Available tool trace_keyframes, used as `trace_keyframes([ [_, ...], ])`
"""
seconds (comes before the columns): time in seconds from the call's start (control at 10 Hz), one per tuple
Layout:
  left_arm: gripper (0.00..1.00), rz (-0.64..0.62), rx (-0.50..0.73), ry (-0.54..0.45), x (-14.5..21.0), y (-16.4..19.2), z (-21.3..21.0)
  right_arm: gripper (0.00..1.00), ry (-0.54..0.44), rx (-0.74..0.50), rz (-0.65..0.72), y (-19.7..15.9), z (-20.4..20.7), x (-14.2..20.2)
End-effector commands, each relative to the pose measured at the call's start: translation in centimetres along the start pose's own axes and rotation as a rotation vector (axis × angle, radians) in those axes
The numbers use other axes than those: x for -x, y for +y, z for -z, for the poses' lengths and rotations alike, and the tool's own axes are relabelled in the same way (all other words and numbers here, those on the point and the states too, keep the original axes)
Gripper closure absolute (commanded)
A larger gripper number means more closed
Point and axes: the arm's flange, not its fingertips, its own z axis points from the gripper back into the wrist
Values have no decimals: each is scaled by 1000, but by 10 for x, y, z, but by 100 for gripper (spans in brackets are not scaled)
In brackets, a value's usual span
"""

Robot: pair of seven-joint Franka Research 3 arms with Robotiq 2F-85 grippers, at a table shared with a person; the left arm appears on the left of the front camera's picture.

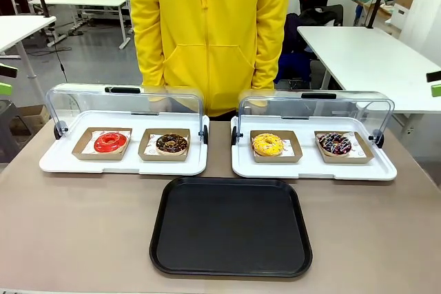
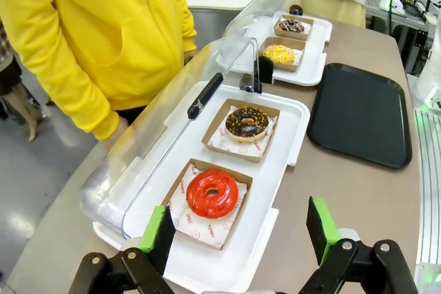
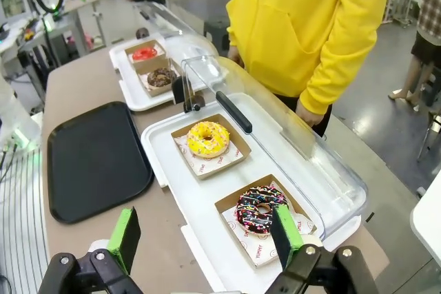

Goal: Move the first donut from the left to the tray.
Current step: Pick up the Paper togo box containing the Donut indicated by the person and place it on the Handle tray.

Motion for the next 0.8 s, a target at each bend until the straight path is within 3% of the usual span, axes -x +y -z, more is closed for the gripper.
trace_keyframes([
  [0.0, 0, 2, 5, -7, 1, -1, 0, 0, -13, -6, -5, 1, 0, -1],
  [0.7, 0, 2, 5, -7, 1, -1, 0, 0, -13, -6, -5, 1, 0, -1],
])
